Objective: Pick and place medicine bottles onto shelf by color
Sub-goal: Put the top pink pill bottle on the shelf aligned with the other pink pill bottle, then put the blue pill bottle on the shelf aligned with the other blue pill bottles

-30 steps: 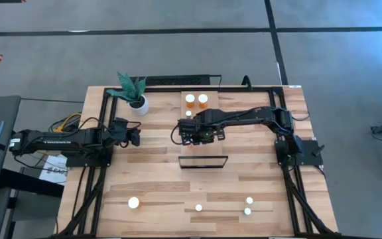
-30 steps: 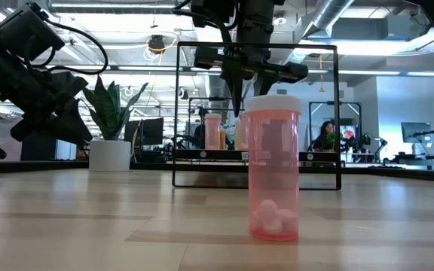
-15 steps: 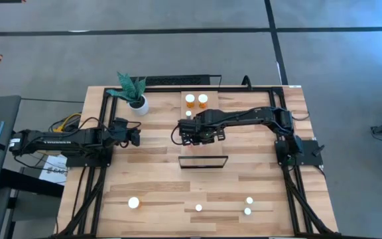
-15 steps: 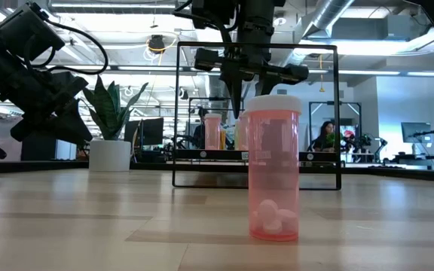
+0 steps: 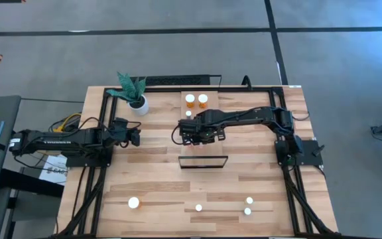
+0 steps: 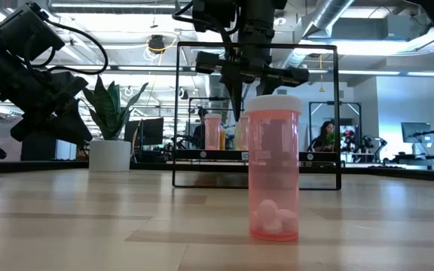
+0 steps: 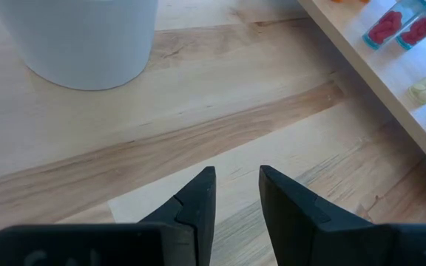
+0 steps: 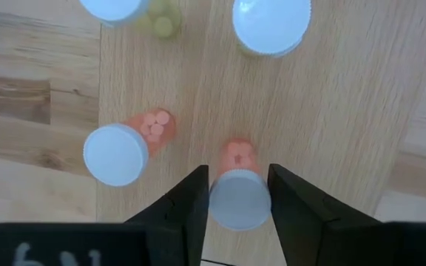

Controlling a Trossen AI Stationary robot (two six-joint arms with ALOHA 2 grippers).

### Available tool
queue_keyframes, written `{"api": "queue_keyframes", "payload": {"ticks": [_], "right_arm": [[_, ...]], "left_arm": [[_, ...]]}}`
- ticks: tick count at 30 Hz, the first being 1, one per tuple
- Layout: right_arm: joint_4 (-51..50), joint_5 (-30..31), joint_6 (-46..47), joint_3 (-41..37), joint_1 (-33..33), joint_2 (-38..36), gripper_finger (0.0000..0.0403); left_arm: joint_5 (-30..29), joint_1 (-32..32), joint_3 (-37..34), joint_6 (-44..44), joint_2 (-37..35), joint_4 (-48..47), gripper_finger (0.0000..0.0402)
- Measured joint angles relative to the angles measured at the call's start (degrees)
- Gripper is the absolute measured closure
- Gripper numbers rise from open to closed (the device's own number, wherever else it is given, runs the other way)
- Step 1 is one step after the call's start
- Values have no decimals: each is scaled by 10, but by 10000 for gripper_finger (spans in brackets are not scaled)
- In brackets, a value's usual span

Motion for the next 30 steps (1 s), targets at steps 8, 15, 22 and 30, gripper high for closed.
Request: {"api": "queue_keyframes", "payload": {"ticks": [8,15,22,30], "right_arm": [[0,0,0,-1,0,1,226],[0,0,-1,-1,0,1,180],[-9,-2,0,0,-1,-11,147],[-34,-2,-2,0,-1,-41,146]], "left_arm": [[0,0,0,0,0,0,310],[0,0,0,0,0,0,310],[0,0,0,0,0,0,310],[0,0,0,0,0,0,310]]}}
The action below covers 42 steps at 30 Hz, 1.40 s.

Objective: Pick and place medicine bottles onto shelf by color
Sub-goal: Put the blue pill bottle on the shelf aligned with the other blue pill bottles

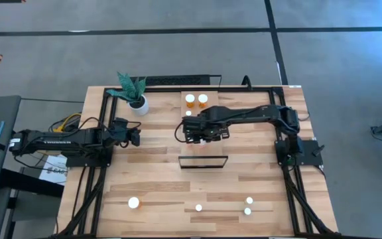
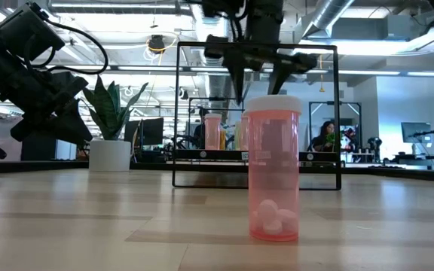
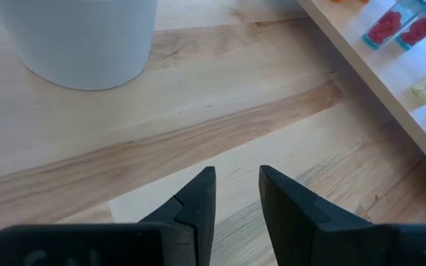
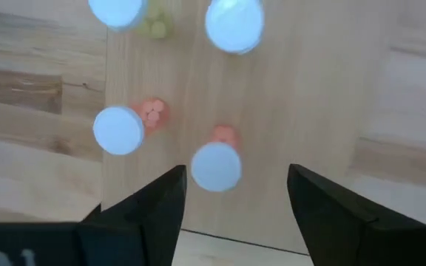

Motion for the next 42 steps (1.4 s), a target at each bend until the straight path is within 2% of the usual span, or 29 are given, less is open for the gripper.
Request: {"api": "queue_keyframes", "payload": {"ticks": [9,16,20,23,29,34,42], "right_arm": [[-87,44,4,0,-3,-61,148],[-197,82,108,-9,20,-123,148],[-194,104,180,-87,52,-197,148],[-193,101,276,-167,83,-255,148],[-125,46,452,-297,171,-339,148],[-88,36,553,-330,242,-342,148],[-19,-1,682,-331,326,-284,148]], "left_arm": [[2,0,0,0,0,0,310],[2,0,0,0,1,0,310],[2,0,0,0,1,0,310],[3,0,0,0,1,1,310],[3,0,0,0,1,0,310],[3,0,0,0,1,0,310],[3,0,0,0,1,0,310]]}}
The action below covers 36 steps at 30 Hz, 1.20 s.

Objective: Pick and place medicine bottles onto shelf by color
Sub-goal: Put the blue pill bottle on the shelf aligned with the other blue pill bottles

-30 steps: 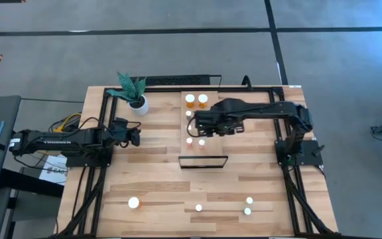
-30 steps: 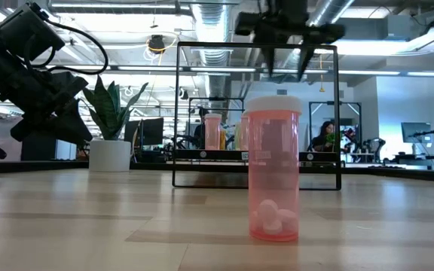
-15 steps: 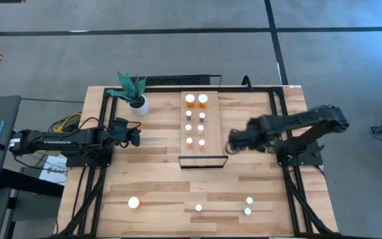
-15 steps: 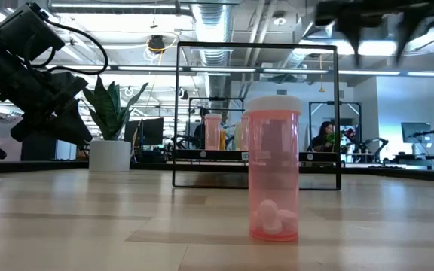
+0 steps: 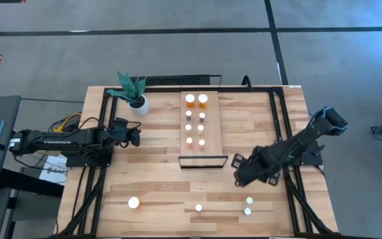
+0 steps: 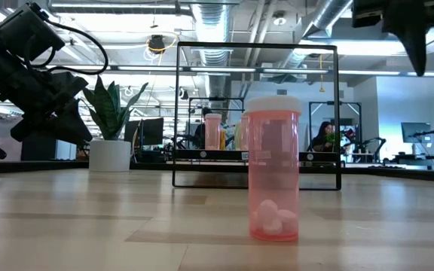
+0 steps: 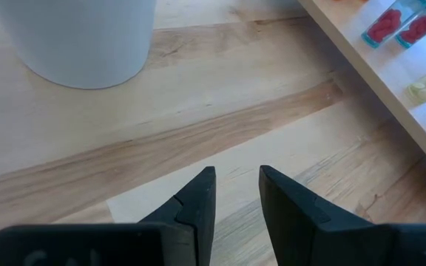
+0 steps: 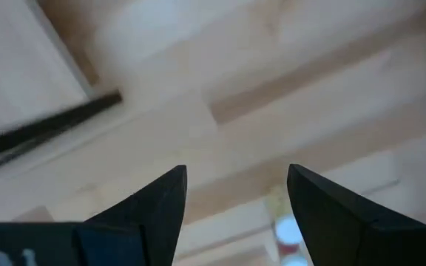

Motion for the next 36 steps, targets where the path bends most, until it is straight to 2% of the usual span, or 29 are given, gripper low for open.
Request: {"api": "queue_keyframes", "payload": {"ticks": [11,16,22,29,36], "right_arm": [[122,-29,129,1,66,55,148],[154,-33,156,1,81,75,148],[163,-65,172,10,93,84,148],[213,-73,212,13,125,86,146],[251,-74,266,12,157,124,146]], "left_arm": [[0,0,0,0,0,0,310],[0,0,0,0,0,0,310],[0,0,0,0,0,0,310],[0,0,0,0,0,-4,310],[0,0,0,0,0,-4,310]]}}
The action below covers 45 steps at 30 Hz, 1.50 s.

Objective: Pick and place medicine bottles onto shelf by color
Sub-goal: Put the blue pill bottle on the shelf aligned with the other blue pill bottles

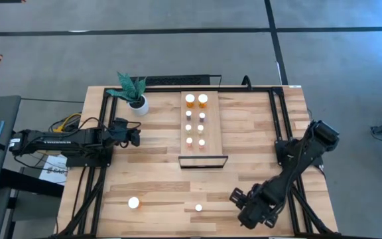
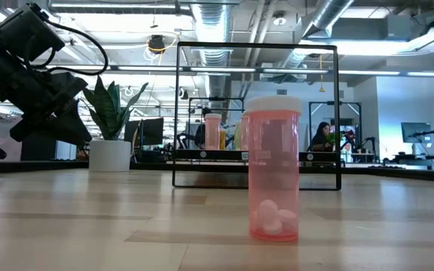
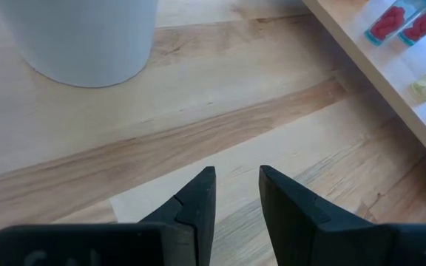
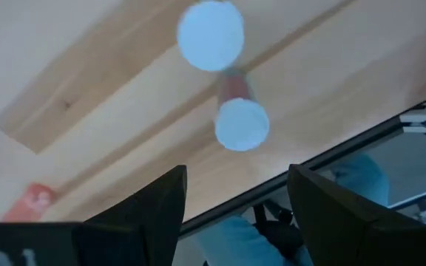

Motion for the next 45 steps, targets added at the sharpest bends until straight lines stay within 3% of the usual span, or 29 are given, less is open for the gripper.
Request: {"api": "queue_keyframes", "payload": {"ticks": [27,45], "right_arm": [[-20,23,-37,-2,6,44,150],[30,32,-38,-23,3,44,278]], "left_arm": [[1,0,0,0,0,-6,310],[1,0,0,0,0,-9,310]]}}
